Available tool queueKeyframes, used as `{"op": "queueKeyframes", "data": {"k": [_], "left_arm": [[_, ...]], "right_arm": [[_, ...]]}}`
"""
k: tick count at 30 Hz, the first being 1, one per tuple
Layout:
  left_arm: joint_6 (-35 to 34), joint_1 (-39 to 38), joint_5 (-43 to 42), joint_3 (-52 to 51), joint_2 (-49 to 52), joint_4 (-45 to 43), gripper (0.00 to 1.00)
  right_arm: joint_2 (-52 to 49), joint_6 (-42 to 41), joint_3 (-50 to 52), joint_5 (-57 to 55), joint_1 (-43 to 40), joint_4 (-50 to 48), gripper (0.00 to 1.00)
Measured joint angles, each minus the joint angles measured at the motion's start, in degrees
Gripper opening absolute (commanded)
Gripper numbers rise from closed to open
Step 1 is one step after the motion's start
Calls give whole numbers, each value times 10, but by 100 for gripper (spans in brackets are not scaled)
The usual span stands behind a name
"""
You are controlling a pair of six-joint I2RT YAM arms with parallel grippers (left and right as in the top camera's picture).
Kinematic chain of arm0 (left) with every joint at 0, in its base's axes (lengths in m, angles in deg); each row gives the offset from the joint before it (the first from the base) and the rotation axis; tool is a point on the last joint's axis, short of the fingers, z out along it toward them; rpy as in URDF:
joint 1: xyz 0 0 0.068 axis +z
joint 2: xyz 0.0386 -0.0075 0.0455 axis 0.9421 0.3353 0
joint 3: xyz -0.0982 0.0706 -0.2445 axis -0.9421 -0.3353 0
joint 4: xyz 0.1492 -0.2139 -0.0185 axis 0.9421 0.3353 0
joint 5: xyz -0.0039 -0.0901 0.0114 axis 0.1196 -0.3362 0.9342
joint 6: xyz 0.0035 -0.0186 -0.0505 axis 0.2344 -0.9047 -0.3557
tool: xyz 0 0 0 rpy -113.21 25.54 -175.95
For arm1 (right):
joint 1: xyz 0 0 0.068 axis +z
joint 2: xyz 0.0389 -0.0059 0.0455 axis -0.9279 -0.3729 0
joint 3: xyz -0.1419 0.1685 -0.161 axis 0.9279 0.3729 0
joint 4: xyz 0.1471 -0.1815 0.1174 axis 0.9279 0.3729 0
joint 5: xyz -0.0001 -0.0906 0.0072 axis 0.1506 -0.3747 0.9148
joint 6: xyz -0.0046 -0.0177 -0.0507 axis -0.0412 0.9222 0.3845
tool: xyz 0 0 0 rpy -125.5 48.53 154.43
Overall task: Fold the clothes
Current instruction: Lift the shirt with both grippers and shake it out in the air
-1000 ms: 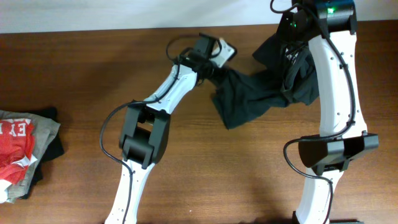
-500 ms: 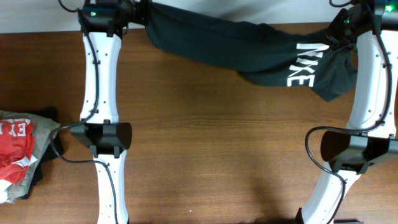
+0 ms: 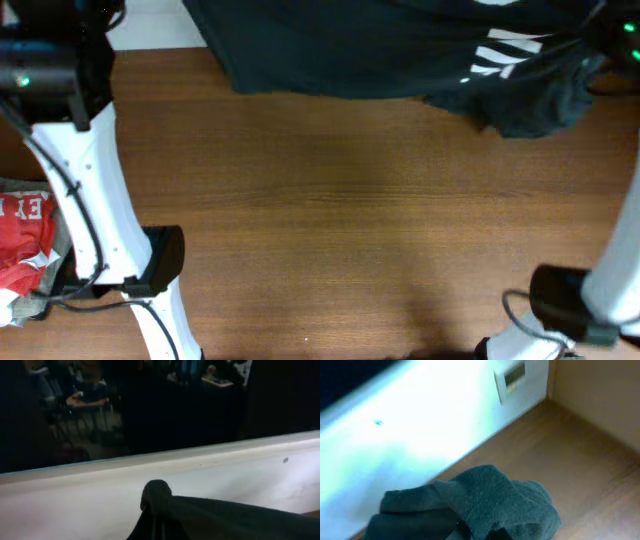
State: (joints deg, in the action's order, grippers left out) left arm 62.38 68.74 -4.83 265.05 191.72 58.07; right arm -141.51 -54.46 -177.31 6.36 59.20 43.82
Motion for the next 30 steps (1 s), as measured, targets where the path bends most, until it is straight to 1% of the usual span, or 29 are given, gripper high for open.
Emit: {"op": "queueKeyframes", "data": {"k": [3, 4, 7, 9, 11, 12, 13, 14, 16, 17, 18, 19, 21, 22, 24, 26, 27, 28, 30], "left_arm": [[0, 2, 6, 0, -37, 5, 0], [0, 2, 17, -1, -73, 9, 0], [0, 2, 42, 0, -154, 17, 0], [0, 2, 49, 0, -198, 17, 0], [0, 3, 54, -1, -216, 14, 0], [0, 3, 59, -21, -214, 9, 0], [0, 3, 65, -50, -203, 5, 0], [0, 3, 69, -86, -181, -5, 0], [0, 3, 73, -171, -122, -57, 0], [0, 3, 73, -196, -85, -85, 0], [0, 3, 73, -208, -50, -114, 0], [0, 3, 73, -211, -31, -141, 0], [-11, 8, 75, -210, -27, -202, 0], [-20, 18, 66, -205, -32, -207, 0], [-42, 43, 32, -201, -34, -205, 0], [-52, 61, 9, -199, -35, -148, 0], [-56, 63, -1, -199, -35, -100, 0], [-58, 61, -7, -195, -35, -21, 0], [-58, 61, -12, -192, -35, 149, 0]], "right_arm": [[75, 3, -5, 4, 0, 5, 4], [126, 7, -10, 12, 0, 7, 4], [182, 9, -10, 52, 0, 24, 4], [189, 9, -10, 73, 0, 28, 4], [162, 9, -14, 100, 0, 30, 4], [133, 9, -16, 117, 0, 31, 4], [71, 11, -16, 146, 0, 32, 4], [29, 14, -13, 164, 0, 26, 4], [-68, 32, -8, 206, 0, -8, 4], [-101, 41, -5, 217, 0, -33, 4], [-116, 45, -3, 224, 0, -78, 4], [-121, 48, -3, 232, 0, -101, 4], [-119, 54, -41, 238, 0, -114, 4], [-118, 56, -63, 240, 0, -114, 4], [-114, 58, -76, 243, 0, -107, 4], [-113, 70, -75, 245, 0, -61, 4], [-113, 76, -71, 245, 0, -28, 4], [-111, 89, -44, 245, 0, 39, 3], [-115, 109, 19, 245, 0, 73, 4]]}}
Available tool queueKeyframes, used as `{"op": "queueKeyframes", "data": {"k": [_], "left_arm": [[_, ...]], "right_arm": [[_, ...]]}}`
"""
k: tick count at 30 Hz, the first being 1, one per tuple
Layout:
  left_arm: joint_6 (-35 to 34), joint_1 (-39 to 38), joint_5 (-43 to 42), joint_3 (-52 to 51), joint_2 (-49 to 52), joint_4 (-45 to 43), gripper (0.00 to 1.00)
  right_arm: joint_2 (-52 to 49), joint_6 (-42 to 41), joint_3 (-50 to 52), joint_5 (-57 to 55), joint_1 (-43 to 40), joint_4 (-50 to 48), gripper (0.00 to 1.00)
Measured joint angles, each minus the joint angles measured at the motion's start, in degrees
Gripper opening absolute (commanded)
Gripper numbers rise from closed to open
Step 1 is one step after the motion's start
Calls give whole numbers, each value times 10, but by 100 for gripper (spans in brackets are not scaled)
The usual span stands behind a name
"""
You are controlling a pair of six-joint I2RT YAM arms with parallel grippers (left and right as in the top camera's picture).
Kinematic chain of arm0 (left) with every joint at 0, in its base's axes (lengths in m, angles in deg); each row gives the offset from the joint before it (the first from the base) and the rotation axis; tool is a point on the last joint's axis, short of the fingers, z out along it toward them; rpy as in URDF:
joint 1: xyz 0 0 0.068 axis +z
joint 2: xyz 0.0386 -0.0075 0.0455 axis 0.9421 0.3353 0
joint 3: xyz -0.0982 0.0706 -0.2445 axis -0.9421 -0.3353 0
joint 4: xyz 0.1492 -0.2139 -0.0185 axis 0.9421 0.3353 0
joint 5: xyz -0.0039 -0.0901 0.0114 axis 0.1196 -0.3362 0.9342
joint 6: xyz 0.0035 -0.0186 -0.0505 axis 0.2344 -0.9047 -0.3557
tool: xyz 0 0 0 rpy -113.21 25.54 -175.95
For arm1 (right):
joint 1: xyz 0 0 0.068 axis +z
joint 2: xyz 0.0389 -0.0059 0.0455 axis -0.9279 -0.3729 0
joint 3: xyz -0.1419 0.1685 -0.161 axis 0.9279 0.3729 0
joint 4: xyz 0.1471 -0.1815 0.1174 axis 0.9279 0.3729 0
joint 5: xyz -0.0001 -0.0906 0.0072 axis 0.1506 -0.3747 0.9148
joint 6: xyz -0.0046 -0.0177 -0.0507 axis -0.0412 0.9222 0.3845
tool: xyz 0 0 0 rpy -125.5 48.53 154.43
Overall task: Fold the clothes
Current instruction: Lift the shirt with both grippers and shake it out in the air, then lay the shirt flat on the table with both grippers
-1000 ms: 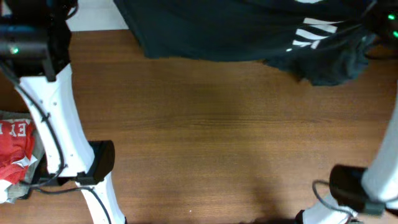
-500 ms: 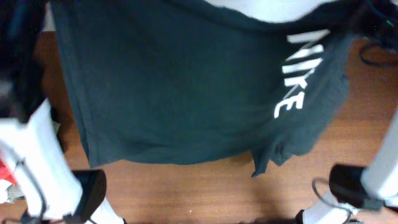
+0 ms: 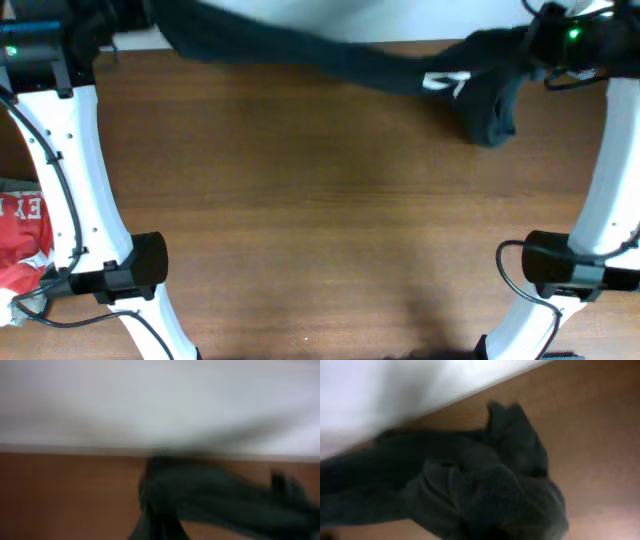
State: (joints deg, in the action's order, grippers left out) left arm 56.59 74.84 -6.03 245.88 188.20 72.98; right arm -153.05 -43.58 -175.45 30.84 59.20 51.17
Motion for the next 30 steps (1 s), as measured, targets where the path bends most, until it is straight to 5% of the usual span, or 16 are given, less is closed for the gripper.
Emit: {"op": "queueKeyframes", "data": {"k": [3, 8, 16, 20, 23, 30], "left_arm": [[11, 0, -4, 0, 14, 187, 0], [31, 0, -21, -27, 21, 204, 0], [32, -2, -43, -451, 30, -6, 1], [28, -56, -8, -648, -155, -159, 1], [8, -82, 10, -800, -315, -231, 1], [-64, -82, 53, -1029, -346, -297, 1]], "right_arm": [[-10, 25, 77, 0, 0, 28, 4], [-10, 57, 80, 0, 12, 80, 4], [-8, 71, 291, 0, 19, 20, 4], [118, 36, 537, -44, 87, -152, 4], [267, 1, 676, -68, 89, -186, 4], [303, -55, 918, -94, 7, -224, 4]]}}
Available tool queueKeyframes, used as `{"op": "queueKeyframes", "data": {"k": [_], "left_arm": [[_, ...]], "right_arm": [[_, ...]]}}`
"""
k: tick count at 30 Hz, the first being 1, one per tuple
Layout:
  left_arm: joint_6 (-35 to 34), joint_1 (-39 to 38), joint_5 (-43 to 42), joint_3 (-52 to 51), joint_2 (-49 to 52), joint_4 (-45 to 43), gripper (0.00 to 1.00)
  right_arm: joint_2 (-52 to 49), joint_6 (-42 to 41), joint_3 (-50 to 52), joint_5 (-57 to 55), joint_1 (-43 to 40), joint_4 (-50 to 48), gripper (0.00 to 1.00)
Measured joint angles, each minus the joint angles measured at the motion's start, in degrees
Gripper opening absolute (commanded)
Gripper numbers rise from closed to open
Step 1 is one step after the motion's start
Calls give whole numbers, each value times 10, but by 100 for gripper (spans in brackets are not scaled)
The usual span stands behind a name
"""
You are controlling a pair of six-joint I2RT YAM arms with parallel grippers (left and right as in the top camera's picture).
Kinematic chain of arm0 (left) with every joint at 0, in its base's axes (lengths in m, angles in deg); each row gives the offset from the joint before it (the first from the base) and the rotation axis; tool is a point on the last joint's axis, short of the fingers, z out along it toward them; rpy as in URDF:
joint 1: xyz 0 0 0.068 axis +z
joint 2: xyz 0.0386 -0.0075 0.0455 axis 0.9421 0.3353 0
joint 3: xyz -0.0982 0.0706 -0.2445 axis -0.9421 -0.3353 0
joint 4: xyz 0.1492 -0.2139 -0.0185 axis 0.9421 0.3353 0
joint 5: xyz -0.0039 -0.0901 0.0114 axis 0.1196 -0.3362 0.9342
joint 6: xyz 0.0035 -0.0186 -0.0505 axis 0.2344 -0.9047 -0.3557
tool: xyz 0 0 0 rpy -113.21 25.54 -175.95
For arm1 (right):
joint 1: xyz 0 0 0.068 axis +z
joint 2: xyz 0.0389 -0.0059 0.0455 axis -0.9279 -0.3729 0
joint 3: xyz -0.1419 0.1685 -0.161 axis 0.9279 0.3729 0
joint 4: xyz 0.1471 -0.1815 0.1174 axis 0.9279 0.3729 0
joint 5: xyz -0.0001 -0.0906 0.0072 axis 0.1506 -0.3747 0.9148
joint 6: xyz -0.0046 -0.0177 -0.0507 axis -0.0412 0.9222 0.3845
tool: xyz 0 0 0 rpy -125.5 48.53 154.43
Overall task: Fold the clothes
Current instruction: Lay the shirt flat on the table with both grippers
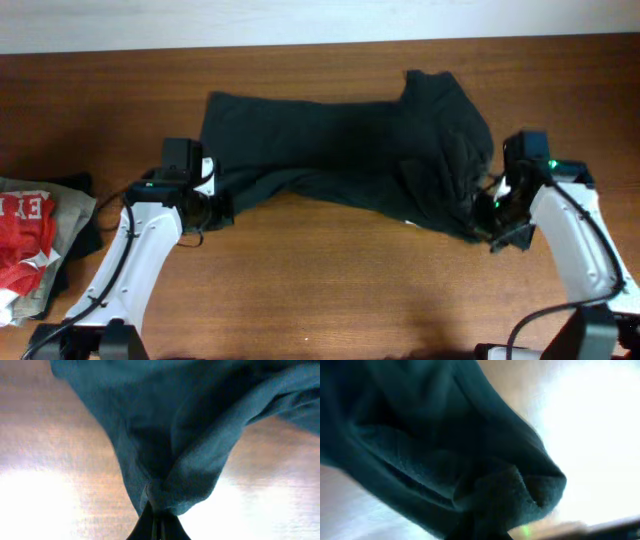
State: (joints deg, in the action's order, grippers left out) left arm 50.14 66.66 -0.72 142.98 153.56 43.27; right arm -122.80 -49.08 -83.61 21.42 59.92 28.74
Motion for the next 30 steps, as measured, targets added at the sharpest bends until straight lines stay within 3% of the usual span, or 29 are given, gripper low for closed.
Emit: {"op": "queueKeyframes", "data": {"k": [4, 5, 6, 9, 12, 13, 15, 17, 20, 22, 24, 25, 26, 27, 30], "left_arm": [[-27, 0, 2, -52, -1, -10, 1], [-30, 0, 2, -64, -1, -18, 1], [-30, 0, 2, -69, -1, -20, 1], [-32, 0, 2, -70, -1, -32, 1], [-34, 0, 2, -71, -1, -42, 1], [-34, 0, 2, -71, -1, -47, 1], [-34, 0, 3, -72, -1, -52, 1], [-34, 0, 3, -72, -1, -54, 1], [-34, 0, 3, -72, -1, -54, 1], [-34, 0, 3, -72, -2, -54, 1], [-34, 0, 3, -72, -2, -54, 1], [-34, 0, 3, -72, -2, -54, 1], [-34, 0, 3, -72, -2, -54, 0], [-34, 0, 3, -72, -2, -53, 1], [-34, 0, 1, -72, -2, -52, 1]], "right_arm": [[2, -46, 141, -2, -5, -78, 4], [2, -56, 167, -2, -5, -92, 17], [2, -63, 181, -2, -5, -106, 96], [2, -70, 173, -6, -5, -139, 99], [-4, -48, 30, -9, -5, -96, 99], [2, -42, -81, -7, -5, -82, 99], [3, -33, -120, 15, -5, -85, 99], [-32, -22, -122, 48, 8, -85, 95], [-179, -5, -121, 75, 135, -138, 96], [-200, -3, -121, 88, 174, -157, 96], [-200, -2, -121, 92, 174, -161, 77], [-200, -2, -121, 93, 169, -161, 74], [-200, -2, -121, 94, 161, -162, 72], [-200, -2, -121, 94, 157, -166, 79], [-202, -2, -121, 84, 155, -184, 77]]}}
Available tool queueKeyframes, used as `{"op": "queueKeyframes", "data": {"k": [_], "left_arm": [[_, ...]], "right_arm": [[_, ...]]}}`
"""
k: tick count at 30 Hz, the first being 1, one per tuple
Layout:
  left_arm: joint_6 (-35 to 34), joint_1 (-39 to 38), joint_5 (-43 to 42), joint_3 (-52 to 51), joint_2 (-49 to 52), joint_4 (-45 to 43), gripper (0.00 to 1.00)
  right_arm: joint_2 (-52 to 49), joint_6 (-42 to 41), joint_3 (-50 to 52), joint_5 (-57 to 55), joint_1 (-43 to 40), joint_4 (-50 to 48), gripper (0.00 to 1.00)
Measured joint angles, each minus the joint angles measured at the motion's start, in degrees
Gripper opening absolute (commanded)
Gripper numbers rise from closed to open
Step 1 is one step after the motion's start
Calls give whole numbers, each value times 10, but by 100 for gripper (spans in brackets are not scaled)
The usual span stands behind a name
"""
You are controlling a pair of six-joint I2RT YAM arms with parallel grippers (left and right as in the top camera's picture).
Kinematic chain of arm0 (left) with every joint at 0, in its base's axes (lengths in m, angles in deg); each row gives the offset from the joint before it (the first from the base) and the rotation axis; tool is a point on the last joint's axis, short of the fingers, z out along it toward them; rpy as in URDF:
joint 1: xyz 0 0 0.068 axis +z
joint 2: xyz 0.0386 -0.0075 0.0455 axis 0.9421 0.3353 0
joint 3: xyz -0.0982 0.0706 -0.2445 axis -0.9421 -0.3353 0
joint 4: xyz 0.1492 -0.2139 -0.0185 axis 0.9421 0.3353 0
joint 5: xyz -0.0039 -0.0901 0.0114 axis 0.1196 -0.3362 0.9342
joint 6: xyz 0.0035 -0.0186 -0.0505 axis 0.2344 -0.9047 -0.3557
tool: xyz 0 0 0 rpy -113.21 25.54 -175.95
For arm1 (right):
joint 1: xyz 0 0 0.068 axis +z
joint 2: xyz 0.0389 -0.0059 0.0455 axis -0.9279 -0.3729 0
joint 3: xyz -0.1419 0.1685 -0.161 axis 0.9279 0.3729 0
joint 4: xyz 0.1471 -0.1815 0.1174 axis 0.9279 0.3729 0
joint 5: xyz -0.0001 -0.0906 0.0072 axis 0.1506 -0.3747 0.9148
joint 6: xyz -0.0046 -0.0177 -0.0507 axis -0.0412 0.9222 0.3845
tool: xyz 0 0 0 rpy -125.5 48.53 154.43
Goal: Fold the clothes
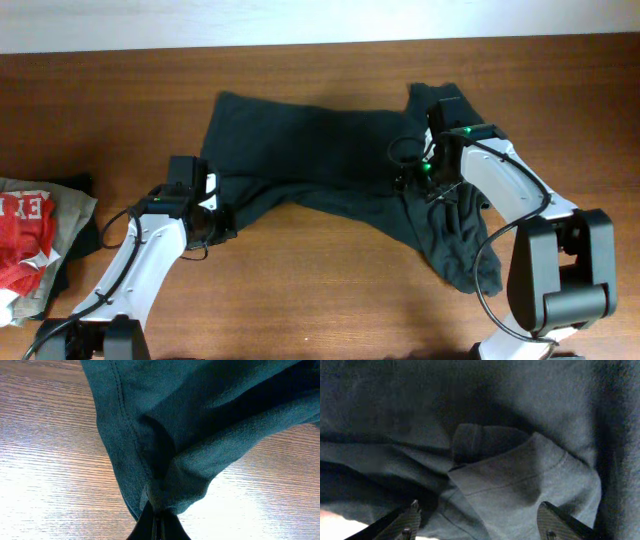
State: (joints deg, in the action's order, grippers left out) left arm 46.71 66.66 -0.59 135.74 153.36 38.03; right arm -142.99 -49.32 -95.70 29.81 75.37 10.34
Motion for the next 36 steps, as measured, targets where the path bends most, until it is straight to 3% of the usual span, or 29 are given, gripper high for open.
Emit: {"op": "queueKeyframes", "data": {"k": [2, 4, 10, 13, 15, 20, 25, 28, 32, 36], "left_arm": [[0, 0, -2, 0, 0, 1, 1], [0, 0, -3, 0, 0, 1, 1], [0, 0, -5, 0, 0, 1, 1], [0, 0, -7, 0, 0, -10, 1], [-2, 0, -7, 0, 0, -14, 0], [-11, 0, -17, 2, -8, -59, 1], [-25, 0, -5, 151, -52, -73, 1], [-20, 0, 30, 249, -72, -7, 0], [-3, -1, 99, 252, -142, 43, 1], [-1, 0, 106, 259, -239, 173, 1]], "right_arm": [[-24, -6, 0, -1, 0, -5, 50], [-55, -12, 0, -4, 0, -9, 4], [-52, -14, 0, -28, -1, 0, 4], [10, -12, -47, -91, -15, 106, 4], [93, -12, -139, -135, -35, 169, 4], [148, 3, -270, -149, -56, 302, 4], [147, 13, -271, -156, -57, 321, 4], [147, 22, -271, -156, -57, 334, 4], [148, 38, -271, -150, -57, 347, 4], [170, 50, -271, -94, -39, 412, 4]]}}
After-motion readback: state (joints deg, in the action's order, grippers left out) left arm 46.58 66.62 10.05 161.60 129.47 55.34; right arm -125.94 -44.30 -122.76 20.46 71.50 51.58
